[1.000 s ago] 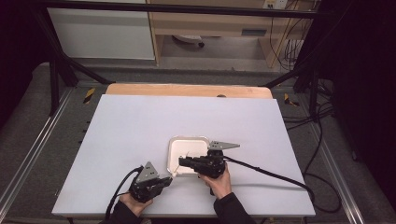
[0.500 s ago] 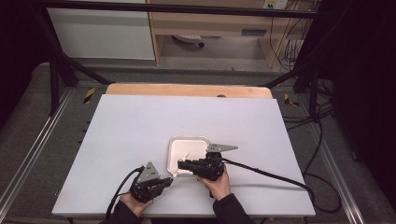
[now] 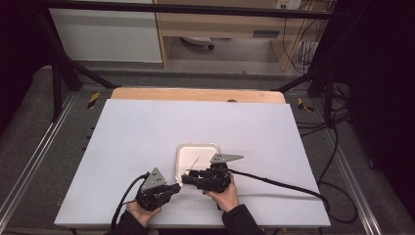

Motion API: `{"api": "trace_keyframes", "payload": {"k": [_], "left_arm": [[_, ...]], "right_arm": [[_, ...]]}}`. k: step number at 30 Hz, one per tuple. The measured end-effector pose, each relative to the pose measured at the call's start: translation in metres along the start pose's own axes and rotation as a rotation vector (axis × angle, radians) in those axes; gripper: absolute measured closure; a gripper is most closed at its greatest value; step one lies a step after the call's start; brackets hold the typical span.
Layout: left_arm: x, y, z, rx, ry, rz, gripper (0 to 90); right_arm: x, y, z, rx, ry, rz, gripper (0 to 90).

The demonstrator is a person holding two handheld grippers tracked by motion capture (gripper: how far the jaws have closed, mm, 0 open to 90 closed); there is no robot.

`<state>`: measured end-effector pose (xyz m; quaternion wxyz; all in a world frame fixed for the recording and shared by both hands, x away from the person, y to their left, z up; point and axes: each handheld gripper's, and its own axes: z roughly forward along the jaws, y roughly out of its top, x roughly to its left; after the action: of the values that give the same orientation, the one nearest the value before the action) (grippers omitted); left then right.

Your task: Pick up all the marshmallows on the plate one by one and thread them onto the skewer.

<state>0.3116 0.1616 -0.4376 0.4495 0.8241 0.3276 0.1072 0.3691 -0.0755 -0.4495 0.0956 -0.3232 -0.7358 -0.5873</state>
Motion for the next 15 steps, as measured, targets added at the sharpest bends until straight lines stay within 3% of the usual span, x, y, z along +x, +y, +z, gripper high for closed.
{"api": "trace_keyframes", "payload": {"k": [6,10,15], "left_arm": [[0.004,-0.001,-0.003,-0.006,0.010,-0.016,88.4],[0.007,-0.002,-0.005,-0.004,0.017,-0.018,88.3],[0.009,-0.003,-0.006,-0.003,0.021,-0.022,88.2]], "right_arm": [[0.002,0.014,-0.011,-0.028,-0.062,-0.057,32.0],[-0.002,0.025,-0.024,-0.004,-0.152,-0.118,25.9],[-0.014,0.028,-0.038,0.056,-0.258,-0.190,29.9]]}}
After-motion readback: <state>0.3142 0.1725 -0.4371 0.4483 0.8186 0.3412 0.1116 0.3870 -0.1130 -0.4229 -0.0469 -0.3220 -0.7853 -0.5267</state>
